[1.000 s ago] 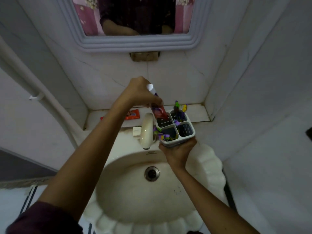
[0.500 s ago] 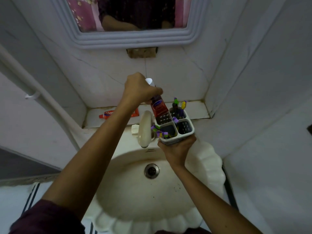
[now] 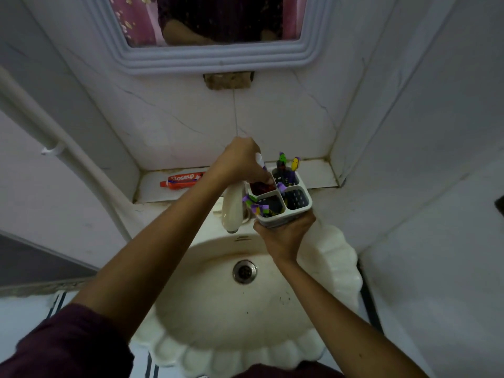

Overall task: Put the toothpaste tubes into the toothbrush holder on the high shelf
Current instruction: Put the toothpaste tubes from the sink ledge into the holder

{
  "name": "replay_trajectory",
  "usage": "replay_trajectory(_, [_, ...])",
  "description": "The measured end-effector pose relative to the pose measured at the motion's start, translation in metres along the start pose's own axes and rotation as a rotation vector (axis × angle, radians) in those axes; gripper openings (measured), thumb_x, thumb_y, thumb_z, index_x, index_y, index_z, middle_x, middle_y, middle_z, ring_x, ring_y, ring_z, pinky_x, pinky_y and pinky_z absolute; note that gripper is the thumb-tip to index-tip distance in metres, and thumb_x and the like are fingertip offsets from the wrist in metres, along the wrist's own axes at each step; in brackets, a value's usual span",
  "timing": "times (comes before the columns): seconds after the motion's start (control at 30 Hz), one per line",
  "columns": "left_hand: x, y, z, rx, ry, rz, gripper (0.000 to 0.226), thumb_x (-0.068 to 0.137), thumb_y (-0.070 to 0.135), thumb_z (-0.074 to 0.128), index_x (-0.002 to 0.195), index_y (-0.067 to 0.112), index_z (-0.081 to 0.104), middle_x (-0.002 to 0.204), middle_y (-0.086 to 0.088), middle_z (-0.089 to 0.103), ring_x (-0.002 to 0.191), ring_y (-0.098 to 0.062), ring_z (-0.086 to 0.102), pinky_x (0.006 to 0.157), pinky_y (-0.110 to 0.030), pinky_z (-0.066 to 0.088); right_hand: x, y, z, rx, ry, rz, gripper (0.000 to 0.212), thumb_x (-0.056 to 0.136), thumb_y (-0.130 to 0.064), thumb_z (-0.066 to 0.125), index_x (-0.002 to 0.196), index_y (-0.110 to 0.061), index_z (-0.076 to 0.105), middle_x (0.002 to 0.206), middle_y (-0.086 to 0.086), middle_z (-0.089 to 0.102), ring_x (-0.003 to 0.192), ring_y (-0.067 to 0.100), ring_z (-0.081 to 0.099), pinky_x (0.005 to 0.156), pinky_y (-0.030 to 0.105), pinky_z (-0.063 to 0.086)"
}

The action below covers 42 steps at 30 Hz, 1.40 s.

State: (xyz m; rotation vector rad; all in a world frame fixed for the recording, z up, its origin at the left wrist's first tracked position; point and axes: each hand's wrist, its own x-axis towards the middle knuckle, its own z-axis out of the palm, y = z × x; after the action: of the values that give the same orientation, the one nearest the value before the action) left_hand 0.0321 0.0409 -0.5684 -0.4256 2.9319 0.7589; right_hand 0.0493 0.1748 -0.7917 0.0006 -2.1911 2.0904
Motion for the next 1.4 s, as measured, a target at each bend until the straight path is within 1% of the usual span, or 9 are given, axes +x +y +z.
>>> replay_trajectory(0.37, [0.0, -0.069, -0.028, -0.147, 0.357, -0.056, 0.022, 0.075, 0.023, 0.074, 0.088, 0.004, 0.073, 0.079, -0.003, 0.067, 0.071, -0.013, 0.06, 0.064, -0.01, 0.04, 0.005, 0.004, -0.004, -0.074, 0.004, 0.016, 0.13, 0.035, -0.024, 0.108, 0.145, -0.023, 0.038, 0.142, 0.012, 0.054, 0.127, 0.035, 0.065, 0.092, 0.056, 0.064])
replay_trajectory(0.53, [0.002, -0.155, -0.022, 0.049, 0.119, -0.297, 0.047, 0.072, 0.022, 0.077, 0.115, 0.008, 0.064, 0.125, -0.013, 0.062, 0.113, -0.029, 0.057, 0.094, -0.029, 0.043, 0.003, -0.013, -0.003, -0.066, 0.044, -0.065, 0.111, 0.041, 0.0, 0.106, 0.134, -0.013, 0.046, 0.129, 0.011, 0.063, 0.119, 0.015, 0.072, 0.094, 0.035, 0.065])
replay_trajectory(0.7, [0.0, -0.199, -0.007, 0.161, -0.034, -0.366, 0.064, 0.073, 0.02, 0.077, 0.132, 0.013, 0.052, 0.142, -0.014, 0.047, 0.13, -0.031, 0.043, 0.105, -0.033, 0.035, 0.002, -0.008, -0.002, -0.127, 0.001, -0.039, 0.121, 0.043, -0.007, 0.107, 0.141, -0.003, 0.036, 0.143, 0.015, 0.053, 0.127, 0.028, 0.066, 0.102, 0.03, 0.06])
replay_trajectory(0.77, [0.0, -0.208, 0.0, 0.182, -0.025, -0.366, 0.058, 0.075, 0.021, 0.075, 0.129, 0.013, 0.055, 0.136, -0.014, 0.054, 0.124, -0.031, 0.049, 0.099, -0.034, 0.039, 0.004, -0.007, -0.002, -0.112, -0.018, -0.022, 0.125, 0.042, -0.014, 0.107, 0.143, -0.009, 0.034, 0.145, 0.012, 0.054, 0.129, 0.027, 0.066, 0.101, 0.043, 0.063])
replay_trajectory(0.9, [0.002, -0.216, 0.01, 0.091, 0.025, -0.351, 0.056, 0.071, 0.029, 0.078, 0.121, 0.014, 0.06, 0.126, -0.015, 0.06, 0.114, -0.03, 0.056, 0.089, -0.03, 0.042, 0.004, -0.005, -0.001, -0.118, -0.024, -0.012, 0.121, 0.043, -0.002, 0.107, 0.14, -0.005, 0.033, 0.144, 0.015, 0.052, 0.126, 0.028, 0.066, 0.1, 0.029, 0.062])
replay_trajectory(1.0, [0.003, -0.215, 0.011, -0.021, 0.062, -0.345, 0.045, 0.069, 0.027, 0.081, 0.109, 0.009, 0.069, 0.111, -0.015, 0.067, 0.101, -0.03, 0.061, 0.08, -0.027, 0.042, 0.003, -0.003, -0.001, -0.137, -0.012, -0.007, 0.123, 0.042, -0.015, 0.107, 0.14, -0.012, 0.034, 0.145, 0.013, 0.05, 0.129, 0.03, 0.065, 0.1, 0.048, 0.063])
replay_trajectory(1.2, [-0.012, -0.177, -0.042, -0.177, 0.414, -0.22, 0.029, 0.072, 0.03, 0.078, 0.086, 0.006, 0.074, 0.078, -0.011, 0.07, 0.071, -0.025, 0.064, 0.068, -0.03, 0.053, 0.003, -0.006, 0.004, -0.168, 0.016, 0.006, 0.129, 0.037, -0.033, 0.105, 0.142, -0.018, 0.032, 0.143, 0.011, 0.052, 0.128, 0.035, 0.063, 0.096, 0.055, 0.062])
replay_trajectory(1.3, [-0.021, -0.14, -0.076, -0.172, 0.484, -0.141, 0.03, 0.068, 0.025, 0.08, 0.089, 0.004, 0.071, 0.082, -0.011, 0.066, 0.063, -0.016, 0.056, 0.052, -0.016, 0.045, -0.001, -0.01, 0.004, -0.162, 0.025, -0.003, 0.122, 0.039, -0.034, 0.103, 0.139, -0.018, 0.033, 0.14, 0.014, 0.05, 0.126, 0.036, 0.063, 0.095, 0.053, 0.063])
replay_trajectory(1.4, [-0.036, -0.09, -0.101, -0.208, 0.468, -0.016, 0.034, 0.07, 0.024, 0.079, 0.095, 0.005, 0.068, 0.091, -0.007, 0.064, 0.073, -0.013, 0.058, 0.061, -0.017, 0.043, -0.001, -0.015, 0.002, -0.157, 0.026, -0.008, 0.125, 0.037, -0.029, 0.106, 0.141, -0.011, 0.039, 0.139, 0.013, 0.054, 0.124, 0.034, 0.066, 0.094, 0.048, 0.064])
